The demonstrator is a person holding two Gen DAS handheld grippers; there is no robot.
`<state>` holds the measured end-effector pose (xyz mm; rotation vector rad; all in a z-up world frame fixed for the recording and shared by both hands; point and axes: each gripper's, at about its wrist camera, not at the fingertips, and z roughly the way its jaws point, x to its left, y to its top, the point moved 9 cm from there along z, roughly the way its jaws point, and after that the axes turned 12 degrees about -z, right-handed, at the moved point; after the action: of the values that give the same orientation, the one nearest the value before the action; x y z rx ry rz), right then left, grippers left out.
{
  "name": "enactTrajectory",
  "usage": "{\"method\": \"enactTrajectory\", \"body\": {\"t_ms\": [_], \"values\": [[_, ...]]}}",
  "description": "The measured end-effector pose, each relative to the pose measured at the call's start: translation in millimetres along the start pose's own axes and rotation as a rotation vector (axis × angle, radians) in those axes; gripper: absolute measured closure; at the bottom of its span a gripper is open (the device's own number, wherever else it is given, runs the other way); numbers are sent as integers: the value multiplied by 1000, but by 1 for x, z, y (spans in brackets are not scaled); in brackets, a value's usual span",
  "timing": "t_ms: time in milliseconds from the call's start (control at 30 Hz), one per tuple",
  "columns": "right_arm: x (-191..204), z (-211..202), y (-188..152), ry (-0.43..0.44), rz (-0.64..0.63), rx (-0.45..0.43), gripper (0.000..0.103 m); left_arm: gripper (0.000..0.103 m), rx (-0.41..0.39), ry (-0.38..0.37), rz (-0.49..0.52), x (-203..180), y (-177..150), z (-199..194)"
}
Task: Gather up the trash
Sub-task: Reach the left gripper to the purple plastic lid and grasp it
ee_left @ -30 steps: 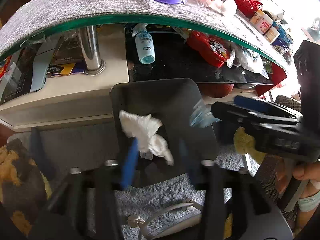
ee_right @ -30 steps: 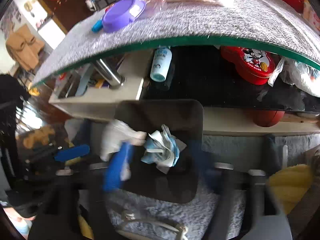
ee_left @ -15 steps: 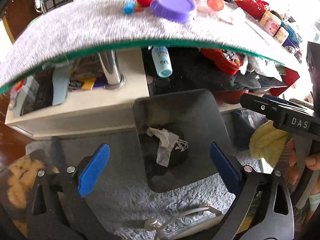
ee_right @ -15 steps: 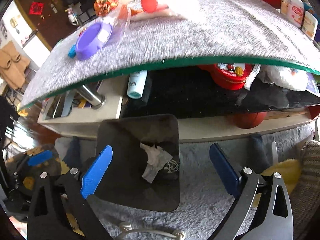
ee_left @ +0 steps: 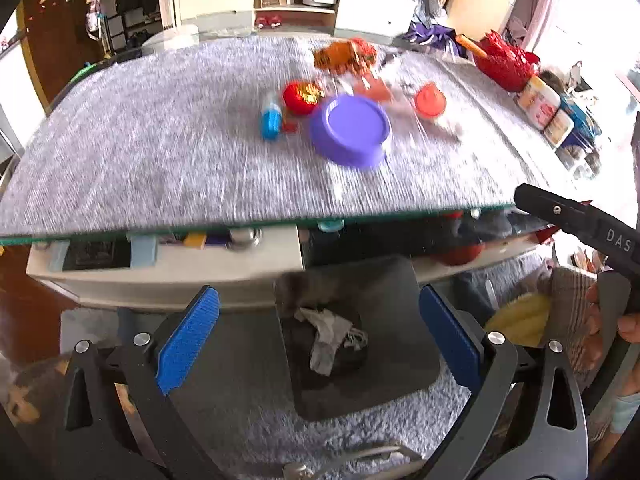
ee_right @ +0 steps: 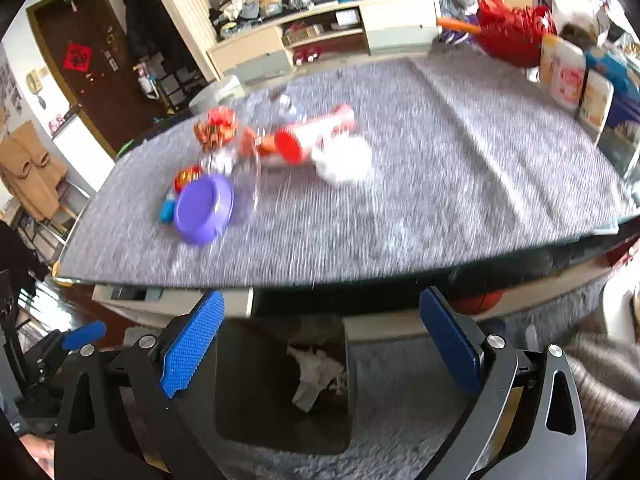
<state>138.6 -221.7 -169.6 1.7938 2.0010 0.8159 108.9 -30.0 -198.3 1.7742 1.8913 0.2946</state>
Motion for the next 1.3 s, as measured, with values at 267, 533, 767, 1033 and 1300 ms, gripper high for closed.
{"method": "enactTrajectory", "body": {"t_ms": [267, 533, 767, 1033, 1300], "values": [[-10, 15, 34, -45, -47, -1, 5, 8, -31, -6, 8, -8, 39, 5], [-18, 34, 59, -63, -81, 3, 5, 8, -35, -22, 12, -18, 67, 24], [-23, 57, 69, -63, -92, 7, 13, 8, -19, -49, 20, -38, 86, 54], [-26, 83, 67, -41, -84, 38, 29, 8, 20, -36, 3, -42, 95, 90], [-23, 91, 64, -15, -101, 47, 59, 12, -10, 13, 43, -46, 97, 102]]}}
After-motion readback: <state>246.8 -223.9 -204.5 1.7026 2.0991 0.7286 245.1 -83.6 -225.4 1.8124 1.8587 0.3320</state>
